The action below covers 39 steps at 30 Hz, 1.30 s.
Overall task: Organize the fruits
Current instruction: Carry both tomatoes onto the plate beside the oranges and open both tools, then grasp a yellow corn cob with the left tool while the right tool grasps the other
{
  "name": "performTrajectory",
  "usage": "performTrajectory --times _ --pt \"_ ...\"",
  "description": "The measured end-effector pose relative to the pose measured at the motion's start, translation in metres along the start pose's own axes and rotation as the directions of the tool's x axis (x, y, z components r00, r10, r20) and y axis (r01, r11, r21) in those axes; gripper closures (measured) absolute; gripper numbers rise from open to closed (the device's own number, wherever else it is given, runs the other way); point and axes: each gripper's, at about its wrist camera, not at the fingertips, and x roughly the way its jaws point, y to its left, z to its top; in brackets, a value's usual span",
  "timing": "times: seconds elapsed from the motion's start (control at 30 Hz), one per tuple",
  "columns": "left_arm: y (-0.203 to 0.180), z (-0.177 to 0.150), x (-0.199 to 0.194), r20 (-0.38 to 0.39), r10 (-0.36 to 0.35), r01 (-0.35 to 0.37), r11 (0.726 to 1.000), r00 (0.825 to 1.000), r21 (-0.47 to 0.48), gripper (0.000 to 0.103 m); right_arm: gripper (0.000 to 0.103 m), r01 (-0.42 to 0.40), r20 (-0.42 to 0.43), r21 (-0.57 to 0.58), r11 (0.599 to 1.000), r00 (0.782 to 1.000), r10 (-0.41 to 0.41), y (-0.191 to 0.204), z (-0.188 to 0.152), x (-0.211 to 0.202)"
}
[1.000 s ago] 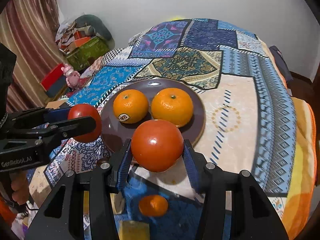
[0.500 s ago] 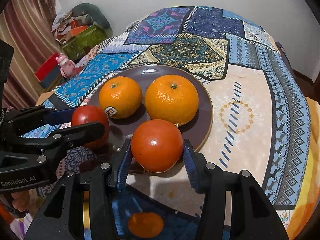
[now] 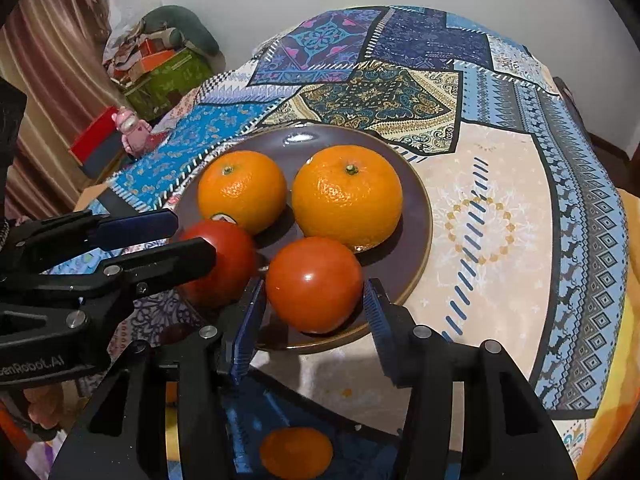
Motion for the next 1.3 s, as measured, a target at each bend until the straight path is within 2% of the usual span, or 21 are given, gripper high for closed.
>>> performTrajectory --times 0.33,0.7,1.1,1.2,1.3 --pt "-0.001 -0.013 -0.031 0.017 -0.004 0.004 1.000 1.000 -0.004 0.054 0.055 0.031 0.057 -0.016 0.999 0.998 -0.030 0.004 -0.008 -0.037" --pt "-0.012 -0.059 -0.063 -0.004 -0.012 0.012 1.000 1.000 0.015 0.054 0.052 0.057 0.085 -0.003 0.998 0.995 -0.057 0.006 -0.042 -0.078" --pt "-0.024 -0.109 -0.051 -0.095 -0.034 0.035 0.999 0.995 0.010 0.052 0.051 0.027 -0.007 0.010 1.000 1.000 -0.027 0.018 -0.097 -0.071" --pt "-0.027 -0.113 -0.047 -0.092 -0.017 0.019 0.999 0.996 0.028 0.049 0.051 0.011 -0.030 0.003 1.000 0.999 -0.011 0.022 -0.105 -0.066" --pt "-0.026 -0.111 -0.042 -0.098 -0.031 0.032 0.999 0.995 0.012 0.047 0.051 0.017 -0.055 -0.006 1.000 0.998 -0.018 0.025 -0.110 -0.058"
